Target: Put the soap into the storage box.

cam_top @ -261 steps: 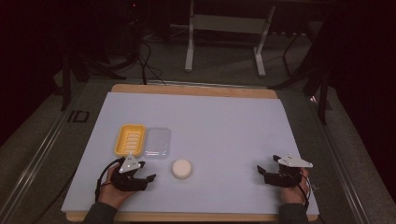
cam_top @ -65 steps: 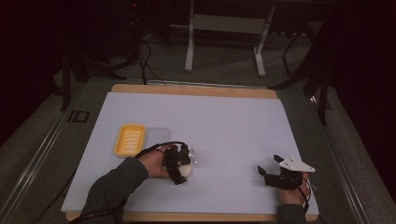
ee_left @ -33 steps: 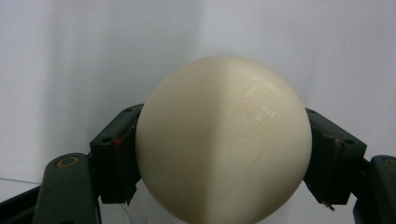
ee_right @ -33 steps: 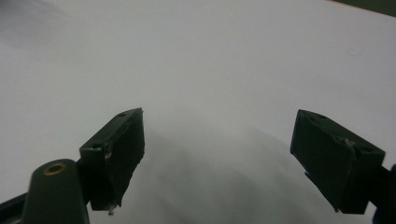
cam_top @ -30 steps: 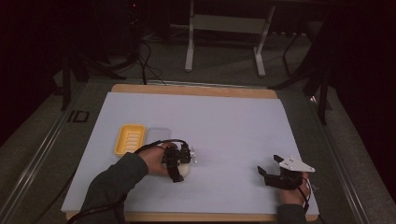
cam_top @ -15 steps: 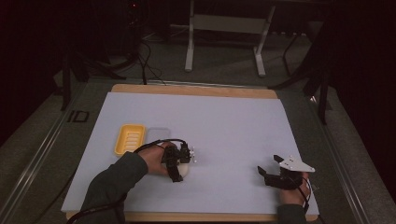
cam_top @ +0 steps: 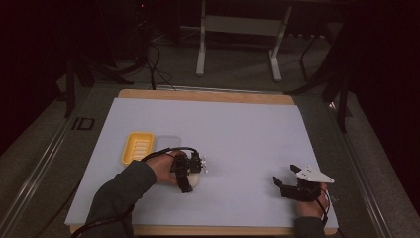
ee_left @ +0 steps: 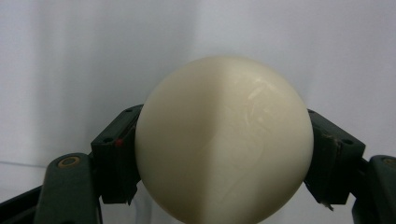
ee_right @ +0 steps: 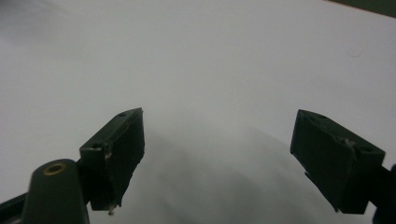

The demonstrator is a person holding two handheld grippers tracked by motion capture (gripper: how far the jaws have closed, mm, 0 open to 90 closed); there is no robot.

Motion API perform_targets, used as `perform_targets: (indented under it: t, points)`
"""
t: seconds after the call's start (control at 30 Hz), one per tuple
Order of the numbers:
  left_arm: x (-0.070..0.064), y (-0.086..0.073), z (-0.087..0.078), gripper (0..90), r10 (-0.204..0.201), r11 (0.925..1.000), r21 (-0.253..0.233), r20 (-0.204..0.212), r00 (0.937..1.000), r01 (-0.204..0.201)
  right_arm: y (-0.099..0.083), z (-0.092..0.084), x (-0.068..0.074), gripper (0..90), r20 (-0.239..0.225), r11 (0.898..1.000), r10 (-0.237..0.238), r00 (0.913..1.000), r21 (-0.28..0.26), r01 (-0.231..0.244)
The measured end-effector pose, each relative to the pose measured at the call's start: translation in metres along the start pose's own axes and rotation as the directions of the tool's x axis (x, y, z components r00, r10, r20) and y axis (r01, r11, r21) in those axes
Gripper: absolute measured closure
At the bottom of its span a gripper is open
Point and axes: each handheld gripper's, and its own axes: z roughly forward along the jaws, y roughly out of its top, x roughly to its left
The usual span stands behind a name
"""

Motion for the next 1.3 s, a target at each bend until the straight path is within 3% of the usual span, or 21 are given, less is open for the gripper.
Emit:
perform_targets:
  t: [0.5, 0.57, 0.77, 0.8, 1.1, 1.3]
  points:
    - [0.005, -0.011, -0.013, 25.1, -0.029, 0.9996, 0.000, -0.019, 0.9994, 0.029, 0.000, 0.000, 0.000, 17.6, 0.001, 1.000, 0.000, 1.0000, 0.000, 0.000]
    - [0.008, -0.013, -0.015, 25.2, -0.049, 0.9987, 0.012, -0.023, 0.9985, 0.050, 0.000, 0.000, 0.000, 17.6, 0.002, 1.000, -0.001, 1.0000, -0.001, 0.001]
    - [0.012, -0.018, -0.019, 25.1, -0.080, 0.9967, -0.016, -0.002, 0.9968, 0.080, 0.000, 0.000, 0.000, 17.6, 0.002, 1.000, -0.001, 1.0000, 0.000, 0.001]
    - [0.013, -0.018, -0.020, 25.1, -0.100, 0.9947, -0.025, -0.002, 0.9950, 0.099, 0.000, 0.000, 0.000, 17.6, 0.002, 1.000, -0.002, 1.0000, -0.001, 0.002]
    - [0.016, -0.020, -0.029, 25.1, -0.128, 0.9905, -0.051, -0.011, 0.9917, 0.128, 0.000, 0.000, 0.000, 17.6, 0.002, 1.000, -0.001, 1.0000, 0.000, 0.001]
    - [0.022, -0.024, -0.035, 25.1, -0.187, 0.9806, -0.067, -0.030, 0.9820, 0.184, 0.000, 0.000, 0.000, 17.6, 0.002, 1.000, -0.001, 1.0000, 0.000, 0.001]
